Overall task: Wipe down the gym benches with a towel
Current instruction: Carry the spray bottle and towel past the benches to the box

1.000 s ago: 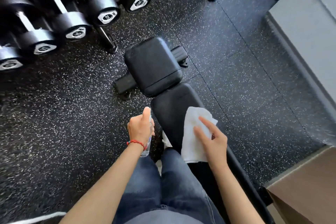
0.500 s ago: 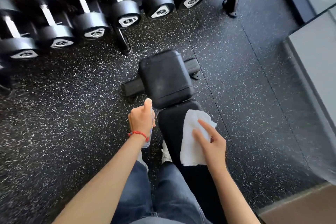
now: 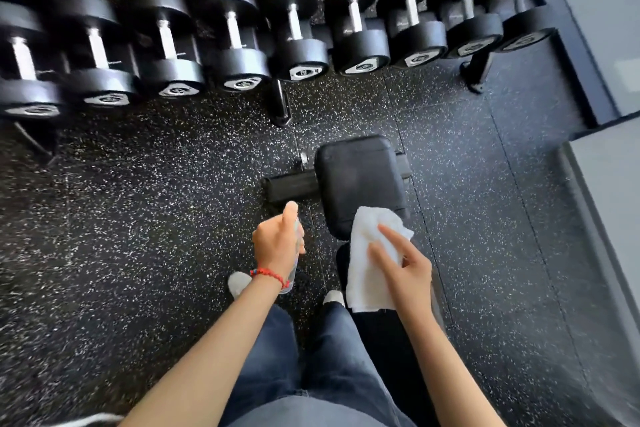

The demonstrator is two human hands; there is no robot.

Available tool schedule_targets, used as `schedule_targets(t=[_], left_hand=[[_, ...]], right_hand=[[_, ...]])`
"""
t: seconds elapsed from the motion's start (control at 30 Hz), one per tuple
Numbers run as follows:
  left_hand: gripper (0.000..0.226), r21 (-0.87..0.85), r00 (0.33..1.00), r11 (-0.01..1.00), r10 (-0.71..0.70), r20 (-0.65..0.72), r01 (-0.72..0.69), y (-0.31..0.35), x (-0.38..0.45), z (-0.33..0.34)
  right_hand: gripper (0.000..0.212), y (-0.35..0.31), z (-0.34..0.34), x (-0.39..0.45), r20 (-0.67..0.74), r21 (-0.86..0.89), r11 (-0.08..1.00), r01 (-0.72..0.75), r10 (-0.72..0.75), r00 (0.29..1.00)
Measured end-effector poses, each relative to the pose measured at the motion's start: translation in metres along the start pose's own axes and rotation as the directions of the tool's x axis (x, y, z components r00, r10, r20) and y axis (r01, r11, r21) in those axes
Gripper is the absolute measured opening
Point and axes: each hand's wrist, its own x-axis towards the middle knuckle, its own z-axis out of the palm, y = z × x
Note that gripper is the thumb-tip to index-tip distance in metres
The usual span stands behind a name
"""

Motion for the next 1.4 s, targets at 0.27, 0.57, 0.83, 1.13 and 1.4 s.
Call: schedule_targets(t=[0.27,0.57,0.83,1.13,1.4], left_hand=[[0.062,-0.067,0.992,0.997,0.018,-0.123,-0.026,0.011,0.056,-0.137],[0.063,-0.135,0.945,0.991,-0.026,-0.326,-0.019,-0.003,0.107,-0.282],[0.055,-0.389,0.844,0.921,-0.204,-0.495,-0.005,-0.021,0.131,-0.362],[0.056,-0.429,0.689,0.902,-0.282,-0.667,-0.045,-0.005,0.188,-0.459],[0.06,-0.502,0.549,0.858,-0.369,-0.75,-0.108,0.024,0.233,-0.542]], right_hand=[[0.028,-0.064,0.135,-0.004,0.182,-0.026,0.996,0.085,-0.079,0.98],[0.03,-0.125,0.291,-0.018,0.444,-0.056,0.966,0.25,-0.2,0.873],[0.026,-0.175,0.4,-0.028,0.657,-0.082,0.936,0.343,-0.208,0.724],[0.03,-0.244,0.536,-0.021,0.844,-0.009,0.875,0.483,-0.253,0.474],[0.031,-0.317,0.647,-0.026,0.918,0.072,0.814,0.576,-0.28,0.281]])
